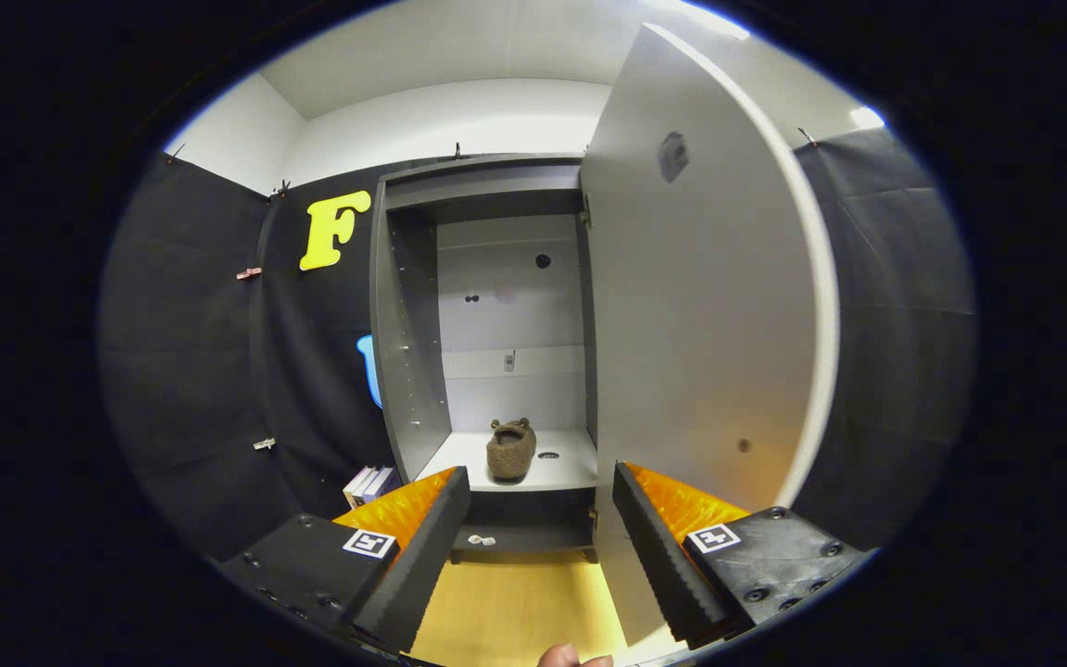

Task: Open the shoe cabinet door, grab the shoes and put them into the shoe cabinet, then close the shoe cabinet door.

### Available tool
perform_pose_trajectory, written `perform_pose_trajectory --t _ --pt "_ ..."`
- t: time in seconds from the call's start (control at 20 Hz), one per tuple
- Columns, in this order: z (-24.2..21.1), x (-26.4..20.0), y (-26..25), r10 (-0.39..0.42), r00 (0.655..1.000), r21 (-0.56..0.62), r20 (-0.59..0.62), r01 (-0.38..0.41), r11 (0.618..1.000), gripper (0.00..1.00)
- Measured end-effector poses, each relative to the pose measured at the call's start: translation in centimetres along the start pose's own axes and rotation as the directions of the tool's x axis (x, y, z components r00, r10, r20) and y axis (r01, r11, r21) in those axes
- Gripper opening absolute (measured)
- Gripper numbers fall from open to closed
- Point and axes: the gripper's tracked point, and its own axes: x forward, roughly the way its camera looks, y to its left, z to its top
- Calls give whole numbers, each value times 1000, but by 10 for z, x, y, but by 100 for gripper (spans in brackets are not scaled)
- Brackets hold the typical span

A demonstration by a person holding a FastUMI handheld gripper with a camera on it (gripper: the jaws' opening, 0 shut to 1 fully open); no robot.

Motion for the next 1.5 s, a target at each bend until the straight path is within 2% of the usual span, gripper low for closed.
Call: perform_pose_trajectory --t 0.15,0.3,0.45,0.7,0.95,1.1,1.2,1.5 --pt "-1 -30 -20 35 999 16 0 -35 999 98" --pt "-5 -48 -58 5 1000 0 3 -5 1000 98" --pt "-9 -61 -96 -32 999 33 -16 33 999 98" --pt "-8 -49 -160 -95 995 18 -17 95 995 99" --pt "-6 -23 -202 -130 991 34 -28 131 991 99" --pt "-13 -17 -195 -98 994 62 -50 101 993 99" --pt "-22 -8 -184 -91 995 33 -43 93 995 98" --pt "-27 -6 -148 -67 996 40 -60 69 997 98"
